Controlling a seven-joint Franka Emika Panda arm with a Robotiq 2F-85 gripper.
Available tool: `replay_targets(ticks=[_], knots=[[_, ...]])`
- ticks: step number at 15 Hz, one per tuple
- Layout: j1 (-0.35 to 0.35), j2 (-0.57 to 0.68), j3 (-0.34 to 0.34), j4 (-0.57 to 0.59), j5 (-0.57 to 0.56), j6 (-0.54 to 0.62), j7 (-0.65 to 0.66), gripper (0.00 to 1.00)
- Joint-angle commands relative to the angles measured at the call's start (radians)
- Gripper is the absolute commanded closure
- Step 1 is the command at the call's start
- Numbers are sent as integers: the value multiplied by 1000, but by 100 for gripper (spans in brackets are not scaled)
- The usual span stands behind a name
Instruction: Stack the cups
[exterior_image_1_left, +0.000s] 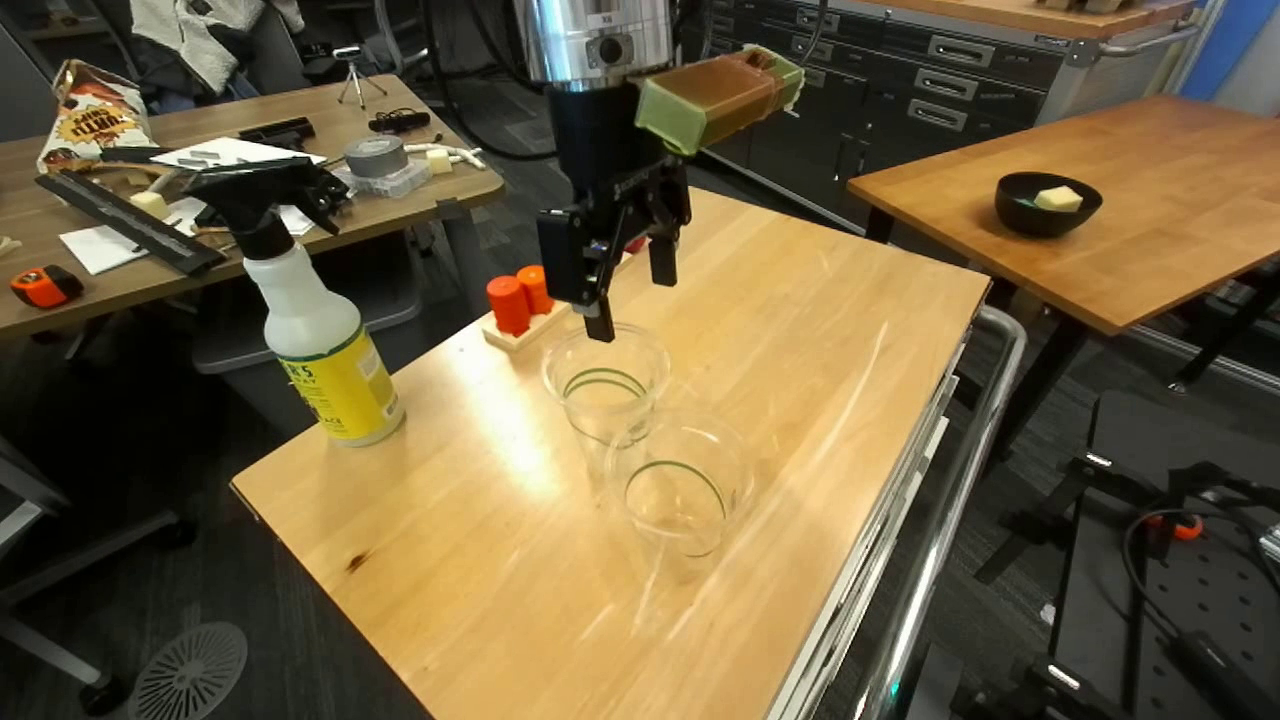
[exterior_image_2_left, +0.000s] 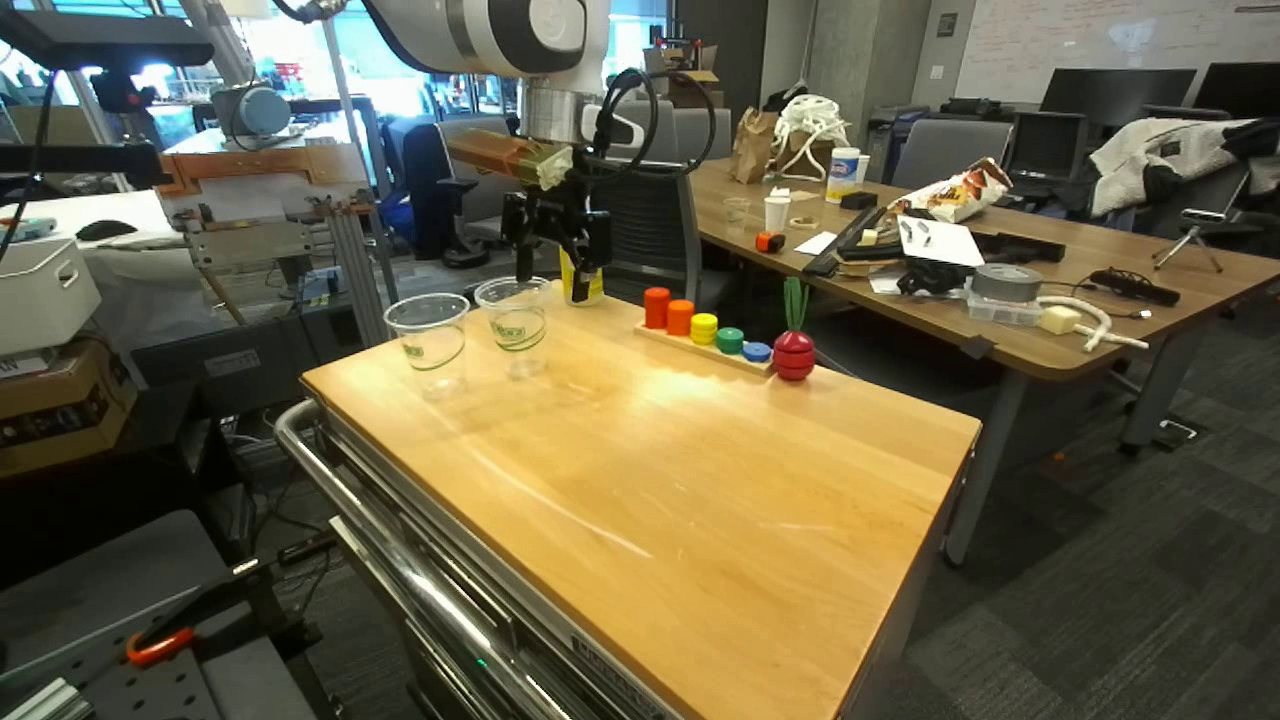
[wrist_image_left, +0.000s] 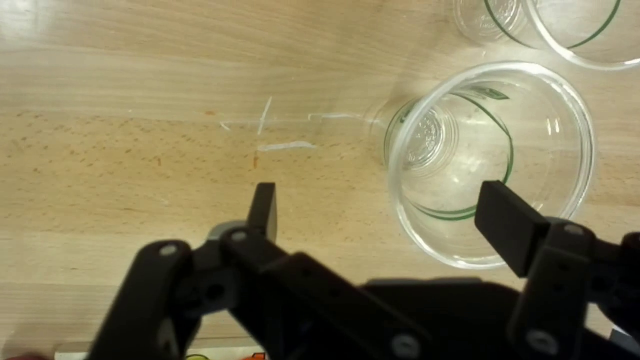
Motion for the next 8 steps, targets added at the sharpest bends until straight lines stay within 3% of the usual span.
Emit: replay_targets(ticks=[1, 2, 4, 8], knots=[[21, 76, -13, 96, -17, -78, -13, 1], [17, 99, -12, 120, -1, -113, -16, 26], [8, 129, -7, 153, 26, -158, -27, 32], [-7, 164, -7, 198, 84, -199, -18, 63]])
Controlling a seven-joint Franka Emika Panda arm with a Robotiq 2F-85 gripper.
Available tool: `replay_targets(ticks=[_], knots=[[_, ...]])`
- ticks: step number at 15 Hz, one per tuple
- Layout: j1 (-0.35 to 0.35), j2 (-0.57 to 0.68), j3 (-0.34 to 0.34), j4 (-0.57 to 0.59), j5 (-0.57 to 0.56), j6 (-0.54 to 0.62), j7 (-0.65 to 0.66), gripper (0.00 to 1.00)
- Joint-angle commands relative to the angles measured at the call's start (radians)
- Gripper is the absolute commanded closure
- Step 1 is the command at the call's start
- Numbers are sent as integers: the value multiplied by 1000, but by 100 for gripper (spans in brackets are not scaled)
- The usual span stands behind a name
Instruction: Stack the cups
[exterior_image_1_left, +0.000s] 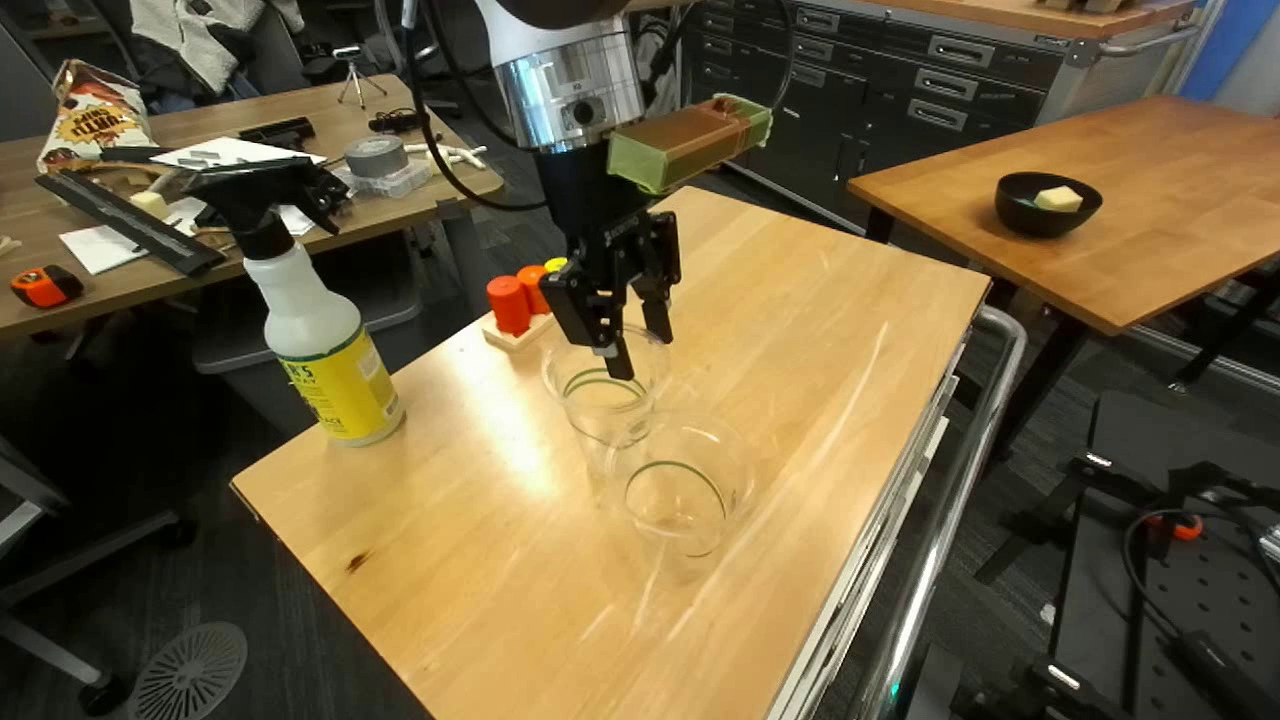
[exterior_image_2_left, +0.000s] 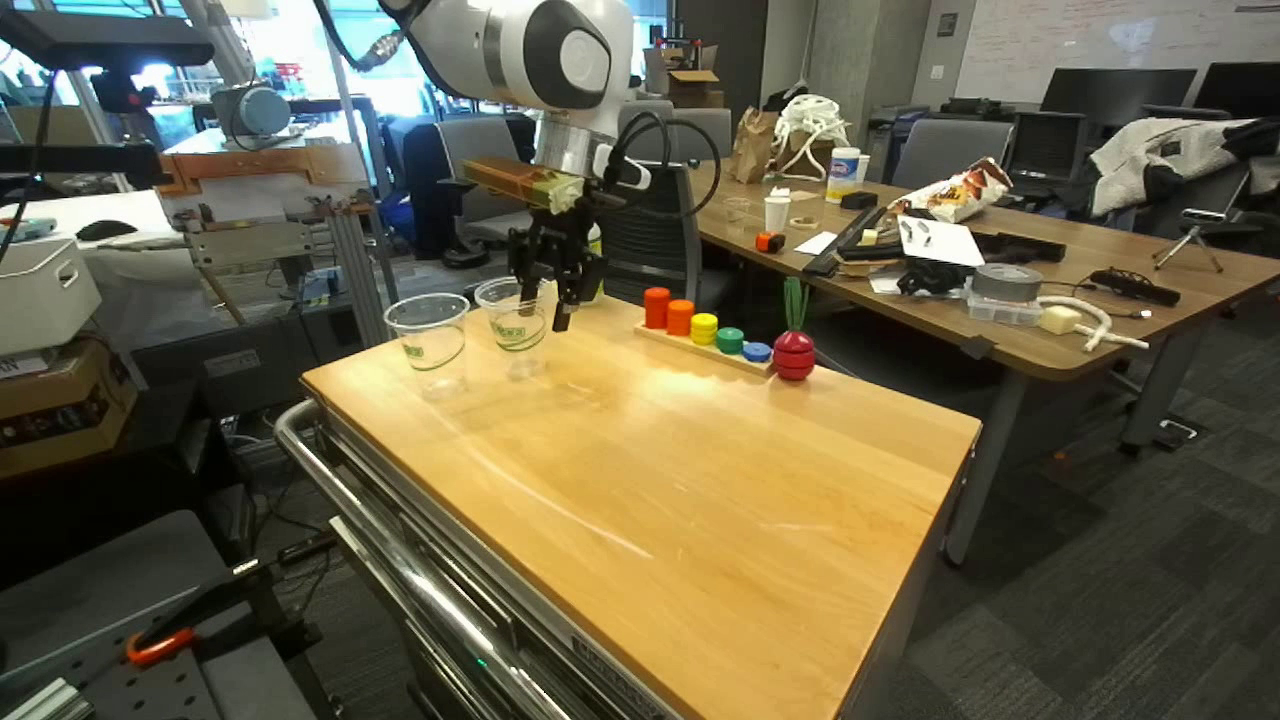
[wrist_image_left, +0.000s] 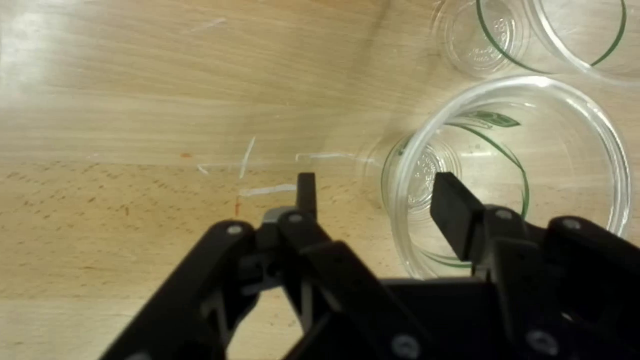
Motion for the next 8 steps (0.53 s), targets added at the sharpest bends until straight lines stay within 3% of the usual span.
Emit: replay_targets(ticks=[1, 5, 8], knots=[[-16, 33, -4, 69, 79, -41, -15, 71], [-26, 33, -5, 82, 138, -24, -8, 99], [-35, 14, -8, 71, 172, -13, -5, 100]])
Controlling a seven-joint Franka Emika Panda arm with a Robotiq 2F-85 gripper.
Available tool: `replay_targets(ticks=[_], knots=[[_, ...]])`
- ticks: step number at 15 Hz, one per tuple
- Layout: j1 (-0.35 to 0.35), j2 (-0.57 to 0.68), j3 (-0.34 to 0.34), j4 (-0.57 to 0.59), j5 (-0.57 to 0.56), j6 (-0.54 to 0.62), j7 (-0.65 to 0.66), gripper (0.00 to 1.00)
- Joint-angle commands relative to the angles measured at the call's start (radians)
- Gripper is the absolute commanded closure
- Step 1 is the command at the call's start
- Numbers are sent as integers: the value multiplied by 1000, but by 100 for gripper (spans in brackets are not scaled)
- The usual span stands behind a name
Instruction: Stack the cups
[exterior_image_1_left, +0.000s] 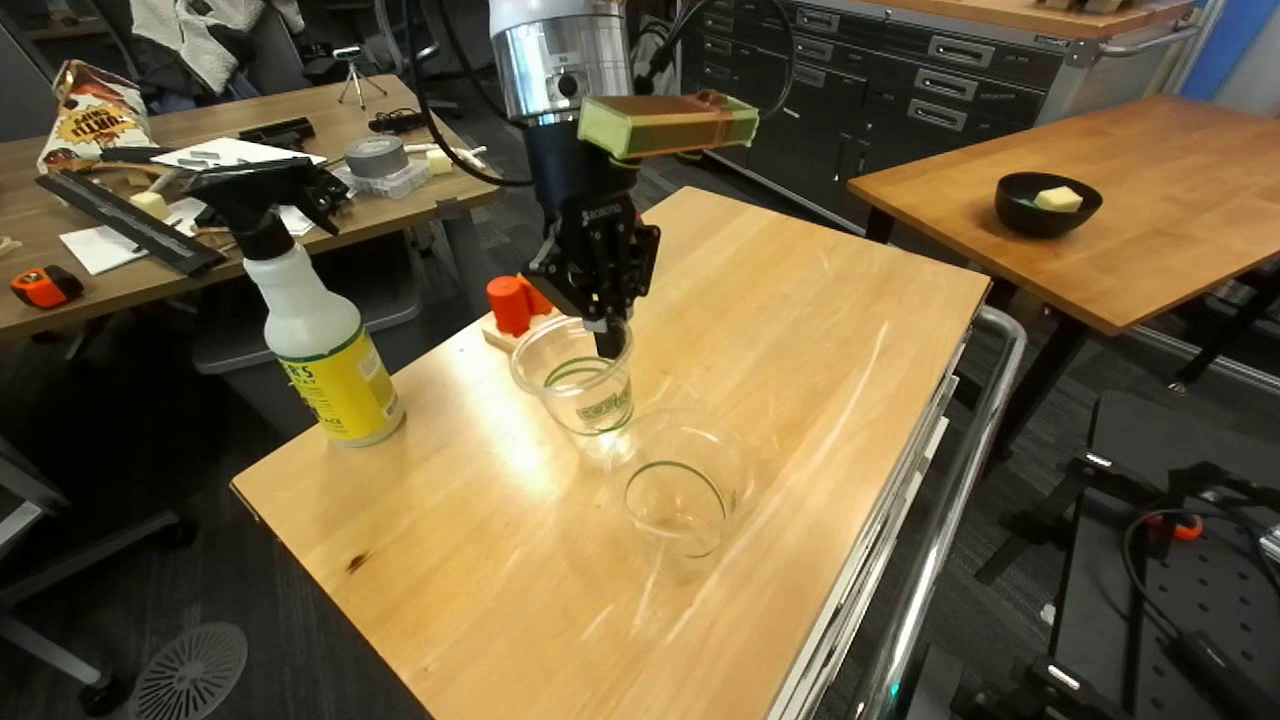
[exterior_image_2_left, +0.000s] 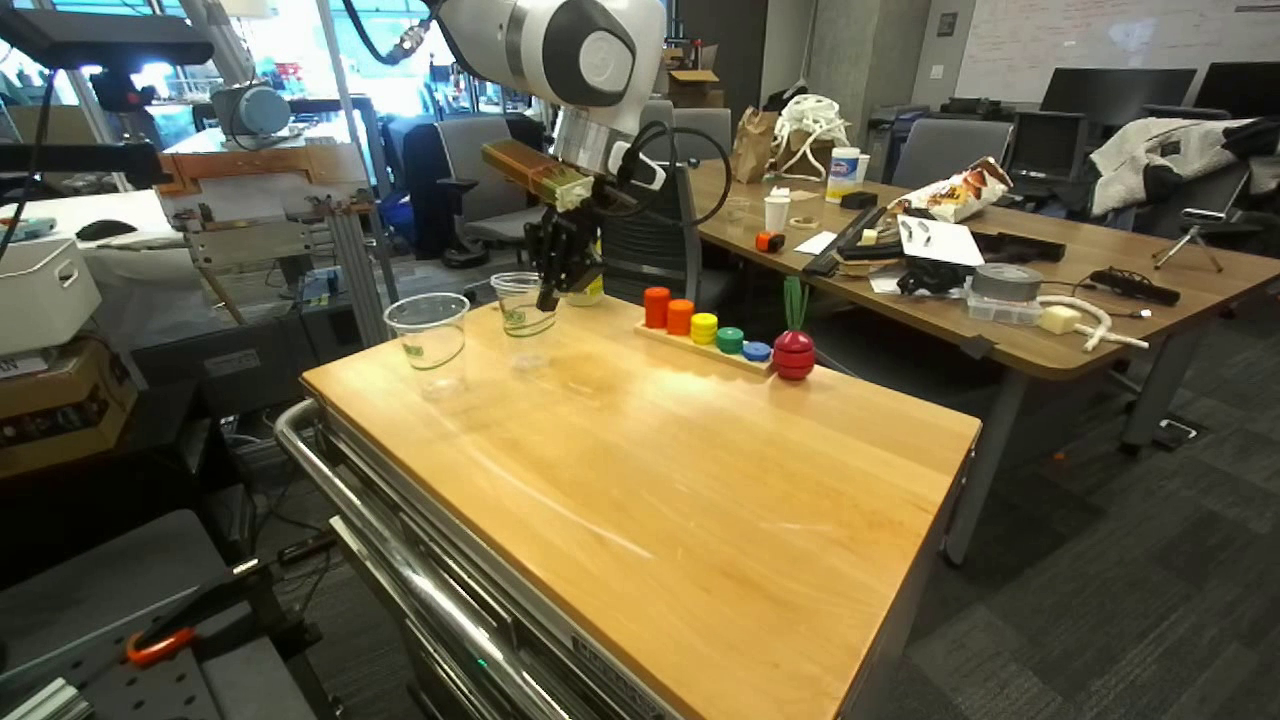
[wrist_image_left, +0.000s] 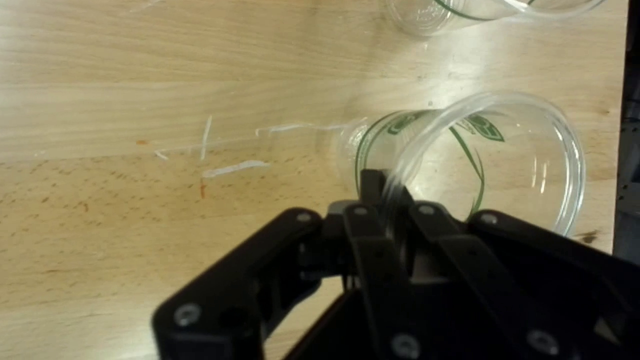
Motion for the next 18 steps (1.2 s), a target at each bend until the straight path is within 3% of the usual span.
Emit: replay_targets(ticks=[1, 9, 18], knots=[[-10, -21, -7, 7, 50, -4, -2, 98], [-7, -232, -53, -108, 31, -23, 83, 98], [67, -455, -4, -280, -49, -9, 132, 98]])
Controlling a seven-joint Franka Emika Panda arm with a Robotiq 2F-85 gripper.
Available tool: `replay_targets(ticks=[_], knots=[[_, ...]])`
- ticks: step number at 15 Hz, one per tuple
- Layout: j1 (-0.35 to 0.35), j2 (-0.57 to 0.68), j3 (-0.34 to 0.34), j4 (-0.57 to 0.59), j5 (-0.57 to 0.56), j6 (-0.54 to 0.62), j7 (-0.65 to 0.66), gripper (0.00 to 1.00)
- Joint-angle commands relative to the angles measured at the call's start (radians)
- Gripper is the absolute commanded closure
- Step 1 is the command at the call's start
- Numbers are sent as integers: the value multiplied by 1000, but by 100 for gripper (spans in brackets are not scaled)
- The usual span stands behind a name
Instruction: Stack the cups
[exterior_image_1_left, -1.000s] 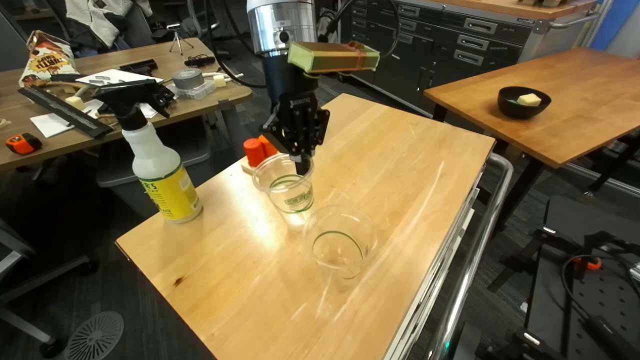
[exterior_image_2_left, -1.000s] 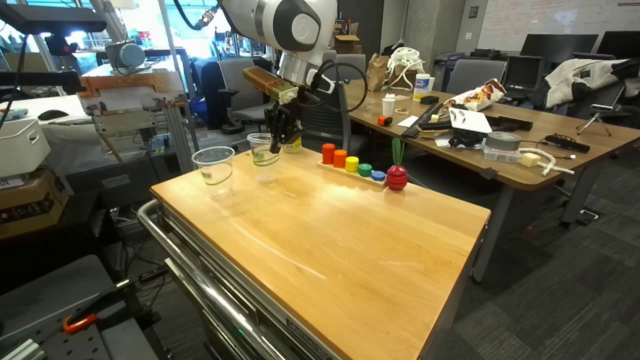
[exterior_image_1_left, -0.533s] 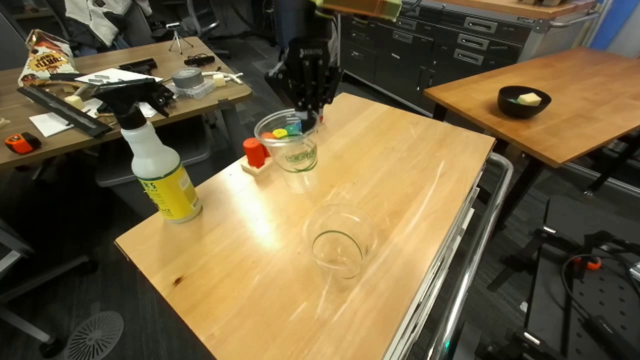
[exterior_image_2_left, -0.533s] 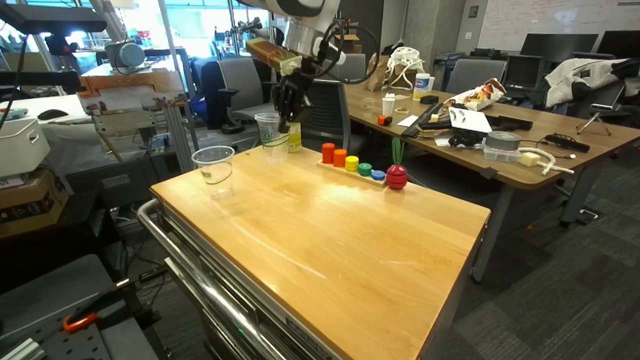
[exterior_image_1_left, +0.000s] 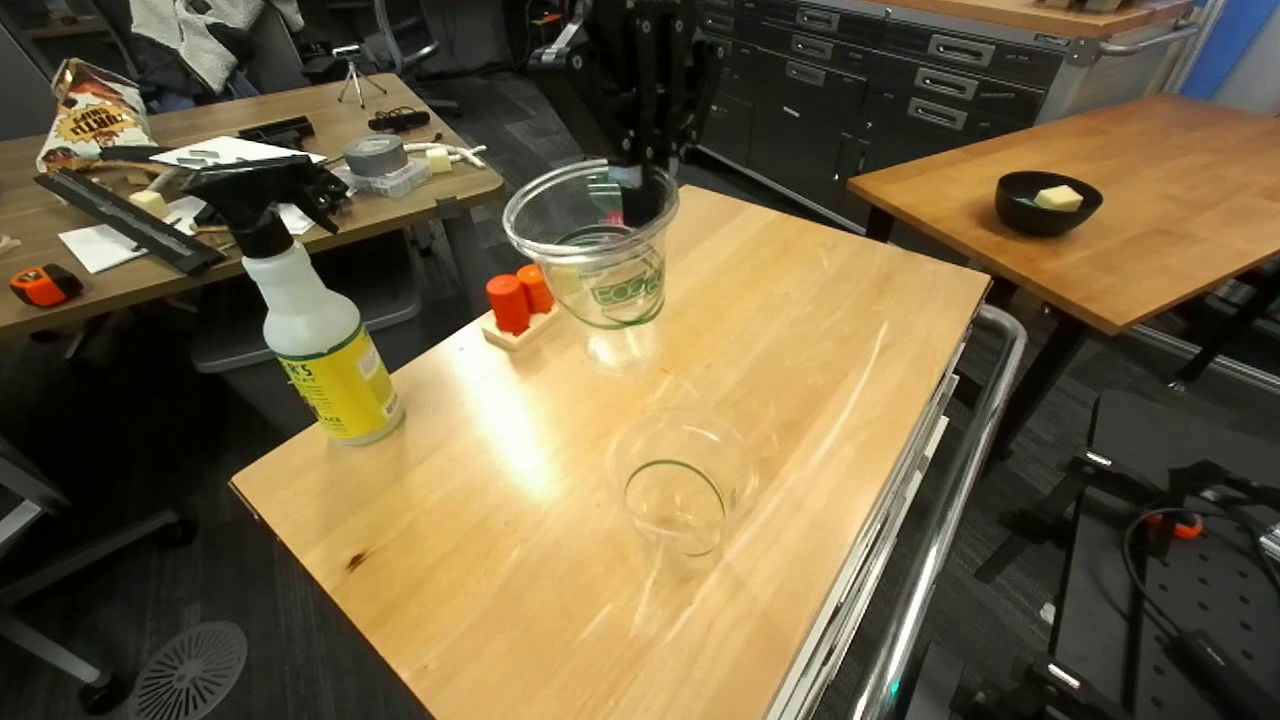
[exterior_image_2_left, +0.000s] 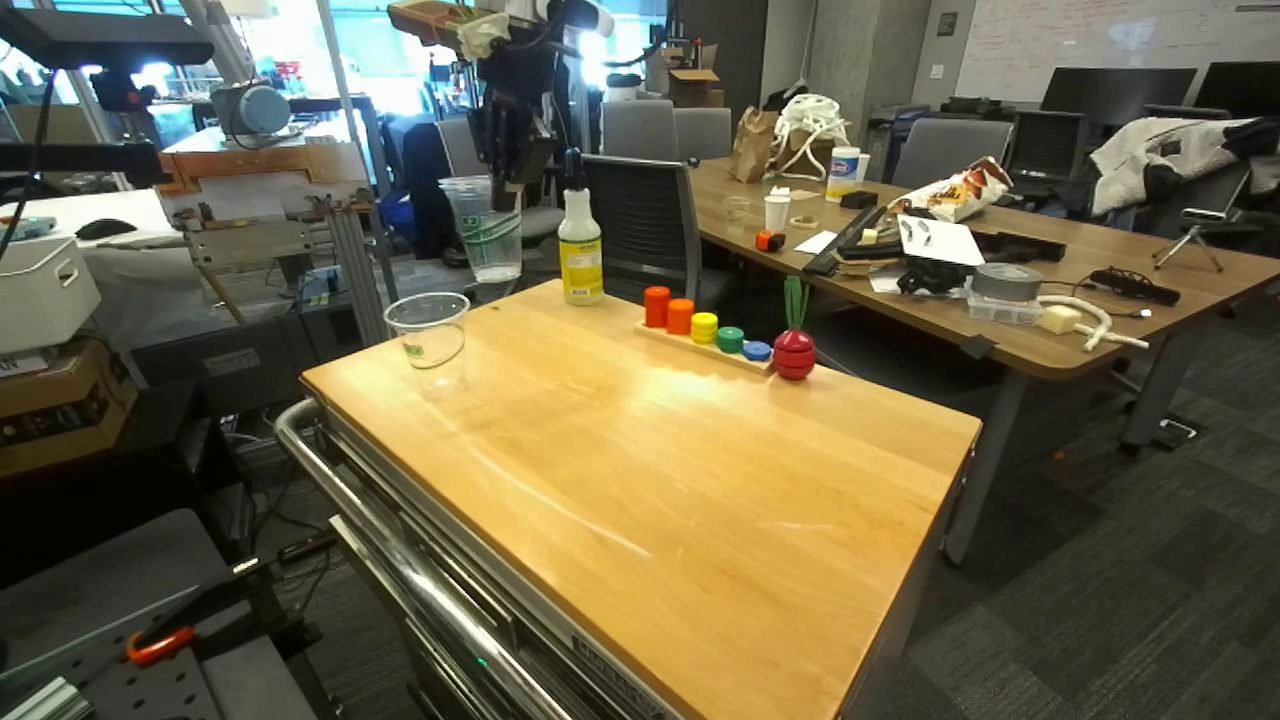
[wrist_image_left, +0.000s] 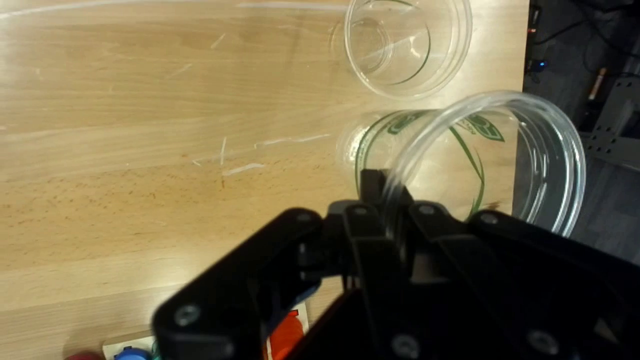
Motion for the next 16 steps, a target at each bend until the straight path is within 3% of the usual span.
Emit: replay_targets(ticks=[1, 10, 16], knots=[[21, -88, 18, -84, -38, 5, 23, 98], [33, -128, 54, -180, 18, 50, -46, 98], [39, -105, 72, -221, 138, 99, -144, 98]])
